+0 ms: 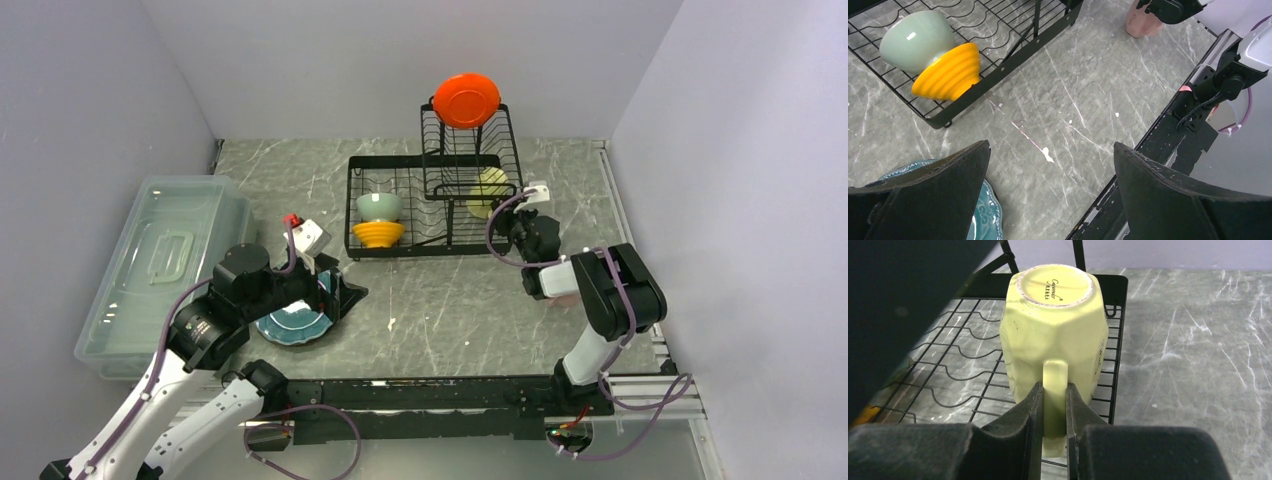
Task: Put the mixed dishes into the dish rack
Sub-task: Turn the cup upside down in the dish rack.
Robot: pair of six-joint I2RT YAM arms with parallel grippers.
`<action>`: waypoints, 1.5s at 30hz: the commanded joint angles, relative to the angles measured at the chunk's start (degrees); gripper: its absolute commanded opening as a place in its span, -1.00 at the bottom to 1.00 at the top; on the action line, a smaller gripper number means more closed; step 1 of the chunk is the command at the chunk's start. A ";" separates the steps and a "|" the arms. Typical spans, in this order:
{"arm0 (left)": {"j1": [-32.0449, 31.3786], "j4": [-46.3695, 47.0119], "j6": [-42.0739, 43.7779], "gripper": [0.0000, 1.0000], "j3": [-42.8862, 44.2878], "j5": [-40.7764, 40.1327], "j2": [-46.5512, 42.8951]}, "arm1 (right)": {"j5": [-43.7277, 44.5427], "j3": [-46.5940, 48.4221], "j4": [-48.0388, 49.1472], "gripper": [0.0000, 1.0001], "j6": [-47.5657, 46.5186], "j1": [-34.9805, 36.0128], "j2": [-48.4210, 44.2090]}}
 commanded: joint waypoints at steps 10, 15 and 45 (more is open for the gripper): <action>0.07 1.51 1.37 0.99 -0.45 -1.38 -0.41 | -3.82 7.10 2.86 -0.99 1.19 -0.34 6.24; 0.06 1.57 1.39 0.99 -0.45 -1.40 -0.55 | -3.37 6.23 2.83 -0.85 1.47 -0.42 6.44; 0.07 1.61 1.39 0.99 -0.54 -1.05 -1.17 | -5.63 7.66 -12.83 -0.50 3.02 -0.33 1.93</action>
